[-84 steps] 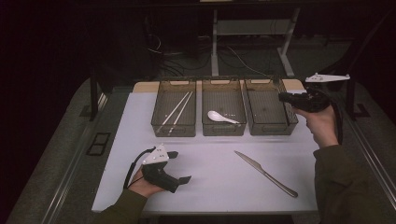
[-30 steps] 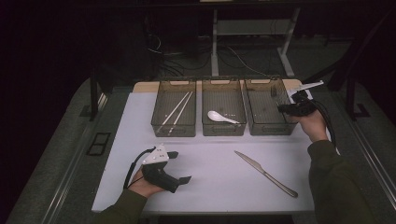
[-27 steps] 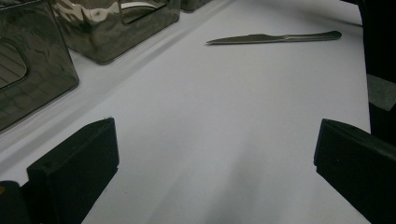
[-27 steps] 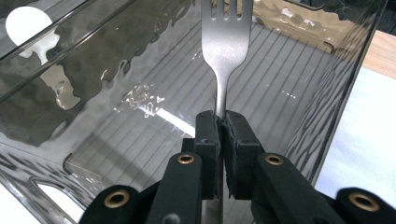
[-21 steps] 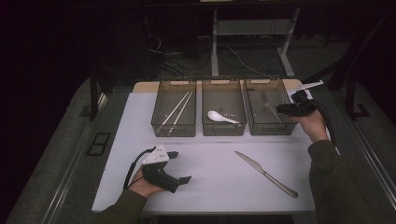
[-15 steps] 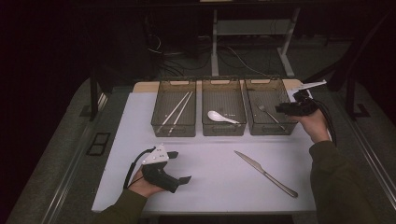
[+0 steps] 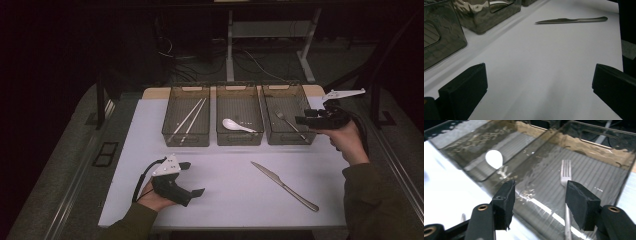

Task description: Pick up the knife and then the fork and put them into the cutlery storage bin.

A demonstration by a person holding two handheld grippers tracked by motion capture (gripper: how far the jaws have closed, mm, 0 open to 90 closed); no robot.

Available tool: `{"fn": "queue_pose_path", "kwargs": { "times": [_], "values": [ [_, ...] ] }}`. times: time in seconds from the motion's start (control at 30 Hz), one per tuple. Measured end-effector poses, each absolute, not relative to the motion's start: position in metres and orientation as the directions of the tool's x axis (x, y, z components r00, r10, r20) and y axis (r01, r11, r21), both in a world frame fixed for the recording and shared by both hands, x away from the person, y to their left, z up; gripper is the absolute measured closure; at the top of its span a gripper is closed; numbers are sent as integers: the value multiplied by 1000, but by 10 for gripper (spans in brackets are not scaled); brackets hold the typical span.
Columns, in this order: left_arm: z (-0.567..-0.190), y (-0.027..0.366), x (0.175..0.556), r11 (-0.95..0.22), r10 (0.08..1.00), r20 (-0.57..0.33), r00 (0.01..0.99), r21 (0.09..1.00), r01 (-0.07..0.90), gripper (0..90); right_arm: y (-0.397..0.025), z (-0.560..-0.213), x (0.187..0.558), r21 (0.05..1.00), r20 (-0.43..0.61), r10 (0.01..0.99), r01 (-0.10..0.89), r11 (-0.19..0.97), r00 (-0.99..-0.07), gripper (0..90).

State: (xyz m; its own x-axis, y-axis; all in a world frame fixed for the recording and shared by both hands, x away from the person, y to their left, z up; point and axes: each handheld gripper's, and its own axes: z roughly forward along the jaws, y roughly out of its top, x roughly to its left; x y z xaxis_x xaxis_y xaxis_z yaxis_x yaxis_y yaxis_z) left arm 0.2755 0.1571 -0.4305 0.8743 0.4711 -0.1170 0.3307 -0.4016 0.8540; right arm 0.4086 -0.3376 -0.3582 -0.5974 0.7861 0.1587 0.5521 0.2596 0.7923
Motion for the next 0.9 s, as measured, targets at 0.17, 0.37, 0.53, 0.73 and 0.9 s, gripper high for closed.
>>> {"fn": "queue_pose_path", "kwargs": {
  "times": [0.17,0.37,0.53,0.73,0.9],
  "values": [
    [-430,157,275,-402,471,-116,874,854,330,0,-334,-355,389,798,151,771,537,275,-619,382],
    [-430,157,275,-401,472,-116,874,855,330,0,-332,-361,368,802,160,761,532,271,-629,379],
    [-430,157,275,-401,474,-116,873,854,331,0,-333,-369,352,811,174,752,526,257,-635,380],
    [-430,157,275,-398,473,-116,873,856,330,0,-332,-377,339,799,188,744,540,264,-641,380],
    [-430,157,275,-404,469,-112,876,855,325,0,-327,-383,329,793,181,732,537,286,-657,373]
  ]
}}
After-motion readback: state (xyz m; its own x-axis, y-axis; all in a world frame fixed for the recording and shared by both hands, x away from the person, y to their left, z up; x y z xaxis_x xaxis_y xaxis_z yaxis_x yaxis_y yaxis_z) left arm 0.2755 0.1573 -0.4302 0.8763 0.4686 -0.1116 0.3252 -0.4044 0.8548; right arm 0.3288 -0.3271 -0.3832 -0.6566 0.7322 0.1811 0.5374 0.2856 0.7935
